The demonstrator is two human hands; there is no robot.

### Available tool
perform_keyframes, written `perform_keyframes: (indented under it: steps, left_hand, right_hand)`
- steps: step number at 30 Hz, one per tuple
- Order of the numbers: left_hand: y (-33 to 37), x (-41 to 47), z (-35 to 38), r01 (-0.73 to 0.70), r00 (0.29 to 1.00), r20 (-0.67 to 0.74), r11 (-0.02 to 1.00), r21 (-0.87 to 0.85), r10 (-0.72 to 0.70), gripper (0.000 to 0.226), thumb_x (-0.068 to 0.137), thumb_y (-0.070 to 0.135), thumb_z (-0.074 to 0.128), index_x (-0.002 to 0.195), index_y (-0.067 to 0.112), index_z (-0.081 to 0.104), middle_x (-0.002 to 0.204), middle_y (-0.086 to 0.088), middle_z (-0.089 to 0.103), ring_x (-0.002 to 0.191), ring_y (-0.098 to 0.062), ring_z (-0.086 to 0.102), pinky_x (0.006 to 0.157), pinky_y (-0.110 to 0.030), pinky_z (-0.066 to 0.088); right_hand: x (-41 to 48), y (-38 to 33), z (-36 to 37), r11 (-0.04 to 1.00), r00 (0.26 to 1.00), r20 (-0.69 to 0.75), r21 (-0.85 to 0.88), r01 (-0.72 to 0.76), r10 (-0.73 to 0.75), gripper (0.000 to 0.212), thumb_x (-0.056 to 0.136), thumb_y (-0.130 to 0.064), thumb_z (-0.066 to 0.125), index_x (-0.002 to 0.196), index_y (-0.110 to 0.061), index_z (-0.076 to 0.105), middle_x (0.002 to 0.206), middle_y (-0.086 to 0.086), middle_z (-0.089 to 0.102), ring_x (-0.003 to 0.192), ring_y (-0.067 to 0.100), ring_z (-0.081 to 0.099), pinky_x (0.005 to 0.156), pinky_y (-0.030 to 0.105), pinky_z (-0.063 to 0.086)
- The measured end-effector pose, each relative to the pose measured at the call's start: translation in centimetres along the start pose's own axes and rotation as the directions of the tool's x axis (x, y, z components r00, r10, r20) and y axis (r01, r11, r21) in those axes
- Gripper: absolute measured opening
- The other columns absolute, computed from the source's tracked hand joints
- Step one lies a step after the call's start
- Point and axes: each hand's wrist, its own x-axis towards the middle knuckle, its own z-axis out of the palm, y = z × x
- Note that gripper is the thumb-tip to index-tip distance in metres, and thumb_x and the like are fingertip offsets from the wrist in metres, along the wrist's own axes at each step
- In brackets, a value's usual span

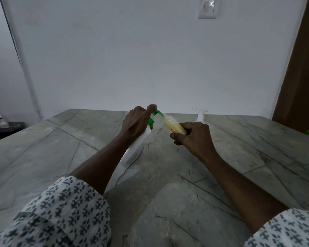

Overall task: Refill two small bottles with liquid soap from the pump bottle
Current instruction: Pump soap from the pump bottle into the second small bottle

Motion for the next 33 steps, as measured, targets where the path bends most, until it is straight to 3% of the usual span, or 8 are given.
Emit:
perform_keyframes:
  steps: [3, 8, 15, 20, 24, 28, 33]
  left_hand:
    - [0.45, -0.11, 0.02, 0.054, 0.998, -0.01, 0.999, -0.003, -0.054, 0.077, 0.083, 0.071, 0.034, 0.061, 0.007, 0.072, 0.052, 0.003, 0.067, 0.068, -0.023, 0.062, 0.077, -0.038, 0.047]
    - [0.52, -0.07, 0.13, 0.072, 0.997, -0.015, 0.997, 0.006, -0.072, 0.07, 0.083, 0.066, 0.035, 0.065, 0.01, 0.073, 0.053, 0.002, 0.067, 0.065, -0.021, 0.06, 0.076, -0.037, 0.047]
    - [0.32, -0.21, 0.1, 0.0, 0.998, -0.06, 0.998, 0.057, 0.003, 0.054, 0.085, 0.046, 0.032, 0.065, 0.012, 0.07, 0.063, 0.0, 0.072, 0.071, -0.021, 0.062, 0.071, -0.036, 0.045]
    - [0.17, -0.23, 0.06, -0.006, 0.999, -0.04, 0.998, 0.065, 0.009, 0.058, 0.088, 0.05, 0.028, 0.069, 0.015, 0.07, 0.064, 0.002, 0.071, 0.068, -0.018, 0.058, 0.072, -0.035, 0.044]
    - [0.26, -0.02, 0.31, 0.05, 0.997, -0.057, 0.996, 0.07, -0.046, 0.073, 0.096, 0.062, 0.036, 0.064, 0.008, 0.073, 0.062, 0.0, 0.07, 0.065, -0.017, 0.059, 0.066, -0.03, 0.041]
    - [0.33, 0.19, 0.39, 0.072, 0.996, -0.055, 0.994, 0.083, -0.067, 0.07, 0.098, 0.06, 0.041, 0.068, 0.006, 0.074, 0.06, 0.0, 0.068, 0.061, -0.015, 0.057, 0.063, -0.029, 0.038]
    - [0.58, -0.12, 0.37, 0.059, 0.996, -0.077, 0.995, 0.075, -0.053, 0.063, 0.084, 0.057, 0.034, 0.069, 0.01, 0.073, 0.06, 0.001, 0.069, 0.066, -0.019, 0.06, 0.065, -0.032, 0.042]
  right_hand:
    - [-0.09, -0.1, -0.08, 1.0, 1.0, 0.003, -0.007, 0.005, -0.005, 0.038, 0.074, -0.018, 0.082, 0.108, -0.005, 0.072, 0.08, 0.005, 0.072, 0.059, 0.012, 0.072, 0.068, 0.036, 0.062]
    - [-0.13, -0.08, -0.09, 1.0, 1.0, 0.009, 0.006, -0.015, 0.015, 0.04, 0.074, -0.016, 0.082, 0.111, -0.004, 0.071, 0.081, 0.004, 0.07, 0.059, 0.009, 0.071, 0.064, 0.028, 0.061]
    - [-0.27, -0.1, 0.39, 1.0, 0.999, 0.037, -0.018, -0.017, 0.017, 0.043, 0.074, -0.019, 0.082, 0.113, -0.006, 0.07, 0.092, 0.007, 0.073, 0.062, 0.014, 0.072, 0.072, 0.04, 0.062]
    - [-0.34, -0.22, 0.37, 0.999, 0.999, 0.03, -0.003, -0.032, 0.032, 0.042, 0.075, -0.019, 0.082, 0.113, -0.005, 0.07, 0.092, 0.007, 0.073, 0.062, 0.014, 0.073, 0.073, 0.041, 0.061]
    - [-0.23, -0.15, 0.37, 0.999, 0.999, 0.02, 0.017, -0.05, 0.049, 0.041, 0.075, -0.018, 0.082, 0.112, -0.004, 0.07, 0.093, 0.01, 0.074, 0.062, 0.015, 0.073, 0.073, 0.041, 0.062]
    - [-0.21, -0.03, 0.38, 0.999, 0.999, 0.021, 0.015, -0.05, 0.05, 0.044, 0.076, -0.02, 0.081, 0.115, -0.003, 0.069, 0.097, 0.011, 0.074, 0.064, 0.015, 0.073, 0.075, 0.041, 0.061]
    - [-0.26, -0.07, 0.37, 0.999, 0.999, 0.031, 0.002, -0.037, 0.037, 0.044, 0.075, -0.019, 0.081, 0.115, -0.004, 0.069, 0.098, 0.012, 0.074, 0.064, 0.015, 0.073, 0.075, 0.039, 0.062]
